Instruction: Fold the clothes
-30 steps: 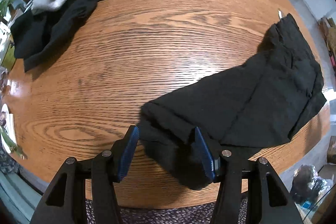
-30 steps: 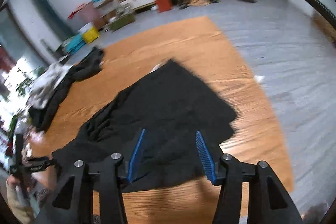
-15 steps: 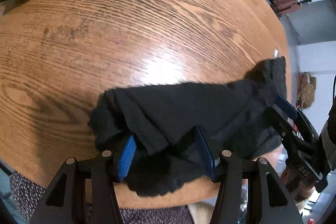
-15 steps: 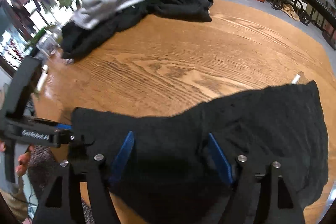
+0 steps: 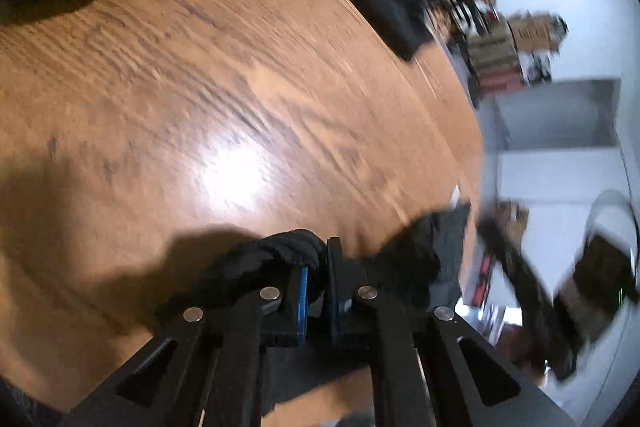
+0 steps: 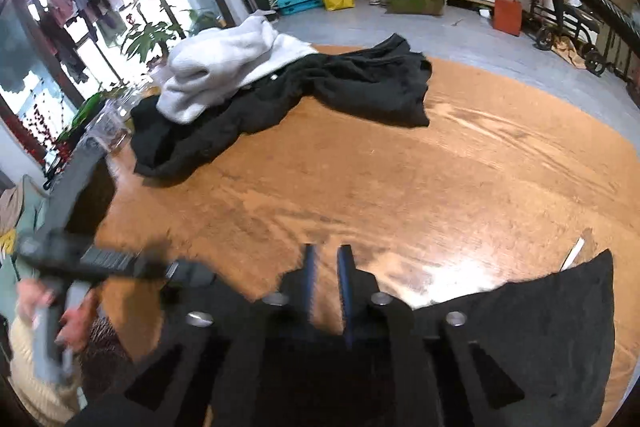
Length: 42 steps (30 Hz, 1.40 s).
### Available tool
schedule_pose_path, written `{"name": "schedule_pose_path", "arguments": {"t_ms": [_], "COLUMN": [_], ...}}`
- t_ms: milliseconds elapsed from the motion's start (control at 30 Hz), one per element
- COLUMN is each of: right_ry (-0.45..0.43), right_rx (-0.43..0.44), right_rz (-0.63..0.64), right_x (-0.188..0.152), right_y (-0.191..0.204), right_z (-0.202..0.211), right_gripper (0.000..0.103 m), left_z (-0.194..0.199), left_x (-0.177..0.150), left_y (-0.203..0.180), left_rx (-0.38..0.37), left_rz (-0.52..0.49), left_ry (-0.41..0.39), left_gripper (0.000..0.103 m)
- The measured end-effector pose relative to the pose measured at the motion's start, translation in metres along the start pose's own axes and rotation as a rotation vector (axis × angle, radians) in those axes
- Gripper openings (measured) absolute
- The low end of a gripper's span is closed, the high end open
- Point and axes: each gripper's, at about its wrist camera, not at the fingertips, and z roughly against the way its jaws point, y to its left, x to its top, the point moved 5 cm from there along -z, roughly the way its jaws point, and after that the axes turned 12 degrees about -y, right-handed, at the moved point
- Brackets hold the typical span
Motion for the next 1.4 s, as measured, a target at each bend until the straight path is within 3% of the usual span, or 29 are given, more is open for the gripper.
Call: {"name": "schedule_pose_path", "arguments": {"t_ms": [33,67,233,367,400,467,533,600,800,867,967,1033,1067,1100,1200,1233,1333,1400], "right_ry": [0.007,0.027,0.127,0.167,0.188,0.244,0.304,0.328,0.142,0.106,0.125,0.103,0.08,0.061,0.043,0.024,-0.052,-0.093], "right_rx": [-0.013,-0.032,-0.108,-0.045,-0.031,-0.019,-0.031,-0.027,-0.008,-0.047,-0.125,-0.148,-0.148,-0.147,-0.142,-0.159,-0.191,-0.177], "right_rz": [0.005,0.005,-0.034,-0.102,-0.09,-0.028,0.092,0.127,-0.062,-0.116,-0.153,-0.186,-0.204,-0.223,-0.257,-0.247,-0.122,0.003], "right_x": [-0.005,-0.011,-0.037,-0.039,-0.042,-0.051,-0.061,-0.059,0.013,0.027,0.024,0.022,0.022,0.022,0.021,0.02,0.018,0.012], "right_y": [-0.001,-0.007,-0.035,-0.041,-0.037,-0.024,-0.007,-0.001,-0.037,-0.053,-0.073,-0.08,-0.082,-0.084,-0.092,-0.094,-0.083,-0.063], "right_z": [0.003,0.004,-0.002,-0.026,-0.03,-0.04,-0.048,-0.05,-0.049,-0.067,-0.108,-0.123,-0.126,-0.127,-0.111,-0.098,-0.051,-0.024], "right_gripper": [0.044,0.049,0.057,0.059,0.057,0.037,0.023,0.017,0.014,0.014,0.015,0.024,0.044,0.049,0.054,0.06,0.072,0.081], "left_z": [-0.004,-0.011,-0.027,-0.025,-0.024,-0.022,-0.02,-0.019,-0.012,-0.01,-0.001,0.006,0.009,0.013,0.015,0.015,0.011,0.007], "left_x": [0.003,0.005,0.006,0.006,0.007,0.01,0.013,0.015,0.041,0.054,0.069,0.07,0.069,0.065,0.046,0.035,0.016,0.013], "left_y": [0.004,0.006,0.006,0.007,0.009,0.018,0.027,0.03,0.034,0.035,0.04,0.039,0.038,0.031,0.011,0.004,0.004,0.017], "left_rx": [0.016,0.03,0.038,0.029,0.018,-0.006,-0.028,-0.039,-0.079,-0.002,0.221,0.256,0.253,0.245,0.247,0.259,0.322,0.36], "left_rz": [0.006,0.004,-0.017,-0.025,-0.019,-0.013,-0.011,-0.01,0.042,0.022,-0.061,-0.06,-0.063,-0.105,-0.264,-0.338,-0.416,-0.333], "left_ry": [-0.007,-0.004,0.008,0.017,0.019,0.024,0.034,0.044,-0.011,-0.075,-0.2,-0.234,-0.241,-0.234,-0.194,-0.167,-0.107,-0.073], "left_gripper": [0.008,0.008,0.008,0.008,0.008,0.008,0.006,0.004,0.004,0.004,0.004,0.004,0.006,0.009,0.039,0.05,0.053,0.053]}}
